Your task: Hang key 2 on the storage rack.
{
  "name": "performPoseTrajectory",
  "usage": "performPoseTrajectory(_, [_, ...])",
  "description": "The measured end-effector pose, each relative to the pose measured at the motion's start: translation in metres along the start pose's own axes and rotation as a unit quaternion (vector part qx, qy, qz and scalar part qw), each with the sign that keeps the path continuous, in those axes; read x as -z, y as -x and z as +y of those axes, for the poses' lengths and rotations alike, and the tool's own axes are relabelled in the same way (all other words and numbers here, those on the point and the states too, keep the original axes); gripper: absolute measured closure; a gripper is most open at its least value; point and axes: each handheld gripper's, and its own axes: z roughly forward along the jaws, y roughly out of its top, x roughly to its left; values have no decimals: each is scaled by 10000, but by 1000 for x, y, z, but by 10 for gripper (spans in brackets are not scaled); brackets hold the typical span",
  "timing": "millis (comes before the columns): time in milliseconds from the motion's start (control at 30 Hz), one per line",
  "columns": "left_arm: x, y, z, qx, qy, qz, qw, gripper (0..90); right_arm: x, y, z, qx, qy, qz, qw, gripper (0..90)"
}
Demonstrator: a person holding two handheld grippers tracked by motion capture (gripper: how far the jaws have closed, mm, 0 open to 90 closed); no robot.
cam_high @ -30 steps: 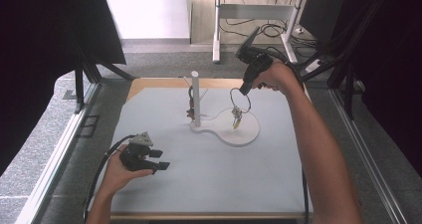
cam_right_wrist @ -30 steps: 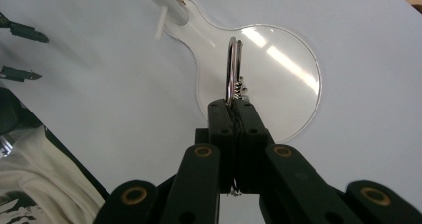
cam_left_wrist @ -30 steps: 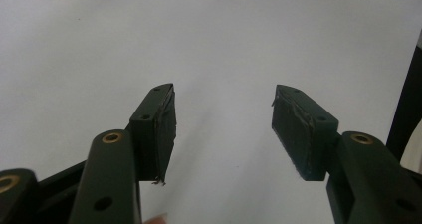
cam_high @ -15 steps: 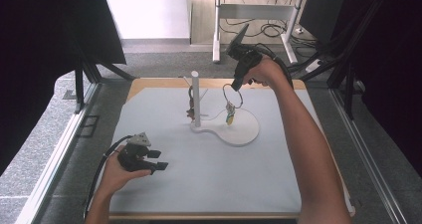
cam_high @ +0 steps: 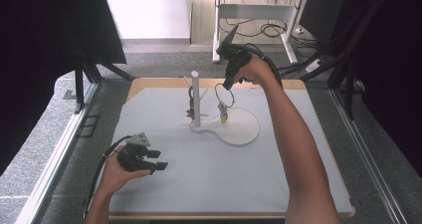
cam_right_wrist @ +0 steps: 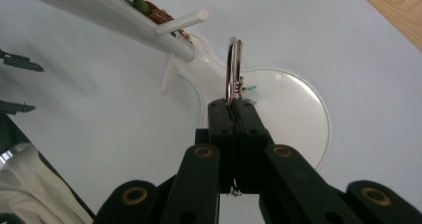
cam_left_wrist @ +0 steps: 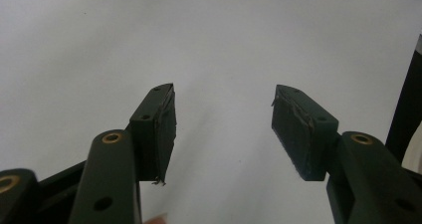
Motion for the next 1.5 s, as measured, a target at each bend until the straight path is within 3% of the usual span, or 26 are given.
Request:
performPoseTrajectory(333, [3,0,-2,61,21,6,10000,434,-11,-3,14,63,-7,58,10000,881])
performPoseTrajectory(733, [8,1,-9,127,65,61,9999,434,-21,-19,29,250,4,91,9996,881])
performPoseTrajectory(967, [10,6,-12,143,30,104,9998,434,-24,-29,25,347,53,138,9993,881])
performPoseTrajectory(1500, [7,13,-12,106,-47,120,9999,433,-37,-38,7,470,81,319,9984,872])
